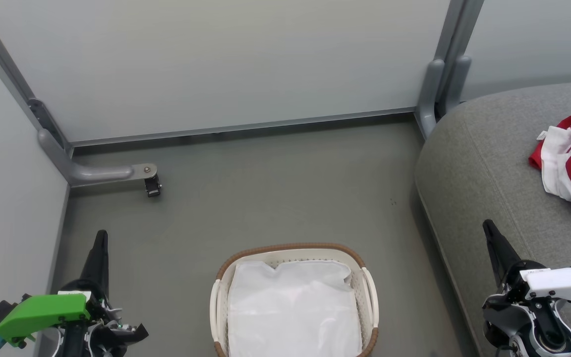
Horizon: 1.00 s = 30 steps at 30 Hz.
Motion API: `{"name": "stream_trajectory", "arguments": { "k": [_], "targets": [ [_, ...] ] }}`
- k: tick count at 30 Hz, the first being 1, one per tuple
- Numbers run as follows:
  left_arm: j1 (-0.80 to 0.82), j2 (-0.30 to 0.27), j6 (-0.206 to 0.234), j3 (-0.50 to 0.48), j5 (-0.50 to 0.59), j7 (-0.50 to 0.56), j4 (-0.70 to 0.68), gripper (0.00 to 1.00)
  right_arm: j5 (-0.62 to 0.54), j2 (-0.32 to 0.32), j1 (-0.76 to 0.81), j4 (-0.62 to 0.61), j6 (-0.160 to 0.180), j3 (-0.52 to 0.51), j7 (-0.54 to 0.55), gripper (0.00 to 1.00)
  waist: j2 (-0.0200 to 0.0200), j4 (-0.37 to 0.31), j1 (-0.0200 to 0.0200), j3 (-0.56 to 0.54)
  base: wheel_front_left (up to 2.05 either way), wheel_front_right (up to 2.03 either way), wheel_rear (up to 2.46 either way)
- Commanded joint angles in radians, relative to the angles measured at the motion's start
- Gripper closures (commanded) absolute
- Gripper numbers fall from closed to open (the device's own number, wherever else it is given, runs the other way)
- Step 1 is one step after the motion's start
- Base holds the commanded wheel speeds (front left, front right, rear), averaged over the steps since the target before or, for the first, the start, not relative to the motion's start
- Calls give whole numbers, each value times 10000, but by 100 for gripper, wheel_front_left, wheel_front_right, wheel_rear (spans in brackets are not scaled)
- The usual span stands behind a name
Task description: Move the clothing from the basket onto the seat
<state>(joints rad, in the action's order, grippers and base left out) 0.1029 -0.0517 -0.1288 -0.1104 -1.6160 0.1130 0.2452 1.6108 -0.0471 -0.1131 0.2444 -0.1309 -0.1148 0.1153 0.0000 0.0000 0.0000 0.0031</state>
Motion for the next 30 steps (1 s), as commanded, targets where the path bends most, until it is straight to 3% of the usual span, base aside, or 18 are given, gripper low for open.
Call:
{"name": "stream_trajectory", "arguments": {
  "k": [1,30],
  "targets": [
    [101,-20,-37,-38,22,17,-10,100,40,-59,111,-22,3,-16,13,100,0,0,0,0,0,0,0],
    [103,-9,-37,-48,40,33,-10,100,40,-59,111,-22,3,-14,12,100,0,0,0,0,0,0,0]
  ]
}}
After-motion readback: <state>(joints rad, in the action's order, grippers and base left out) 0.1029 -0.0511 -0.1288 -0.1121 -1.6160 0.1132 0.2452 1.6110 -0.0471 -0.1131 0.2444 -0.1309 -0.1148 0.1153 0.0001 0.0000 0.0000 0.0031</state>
